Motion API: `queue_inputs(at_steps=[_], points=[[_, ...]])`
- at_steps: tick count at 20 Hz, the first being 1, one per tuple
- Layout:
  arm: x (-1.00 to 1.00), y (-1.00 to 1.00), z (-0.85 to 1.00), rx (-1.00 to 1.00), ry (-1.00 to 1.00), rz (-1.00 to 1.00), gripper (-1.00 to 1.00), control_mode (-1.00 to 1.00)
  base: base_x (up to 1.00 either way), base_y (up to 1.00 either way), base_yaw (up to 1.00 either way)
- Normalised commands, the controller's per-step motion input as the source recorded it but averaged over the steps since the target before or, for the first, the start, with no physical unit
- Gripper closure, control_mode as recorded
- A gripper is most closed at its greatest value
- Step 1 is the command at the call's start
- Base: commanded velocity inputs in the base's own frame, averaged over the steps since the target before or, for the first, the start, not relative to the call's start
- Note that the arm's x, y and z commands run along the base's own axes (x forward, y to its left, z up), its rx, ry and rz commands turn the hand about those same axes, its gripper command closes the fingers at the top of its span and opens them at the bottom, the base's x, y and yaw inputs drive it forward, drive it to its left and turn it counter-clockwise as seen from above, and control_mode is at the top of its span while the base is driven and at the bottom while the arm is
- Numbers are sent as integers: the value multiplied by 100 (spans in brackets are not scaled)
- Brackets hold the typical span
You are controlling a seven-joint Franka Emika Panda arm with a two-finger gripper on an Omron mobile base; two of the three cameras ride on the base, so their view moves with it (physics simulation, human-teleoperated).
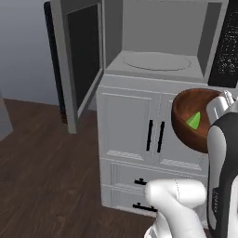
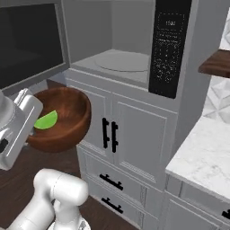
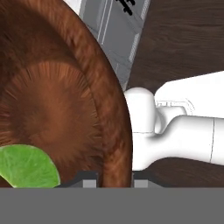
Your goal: Pick the lemon wedge from the sink and place it in the bowl. Then pick the bowl and place it in the microwave. Then close the microwave door and press the start button.
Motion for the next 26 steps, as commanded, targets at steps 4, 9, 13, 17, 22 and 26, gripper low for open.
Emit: queue_inputs(at_steps=[4, 9, 13, 17, 22, 26], points=[[0, 0, 0, 0, 0, 0, 100, 100, 60, -45, 33], [0, 0, 0, 0, 0, 0, 100, 100, 19, -10, 42], [0, 0, 0, 0, 0, 0, 100, 100, 30, -36, 38], [0, 0, 0, 0, 0, 0, 100, 100, 31, -49, 20], [0, 0, 0, 0, 0, 0, 100, 100, 14, -3, 4], [0, 0, 0, 0, 0, 0, 100, 100, -4, 17, 5]])
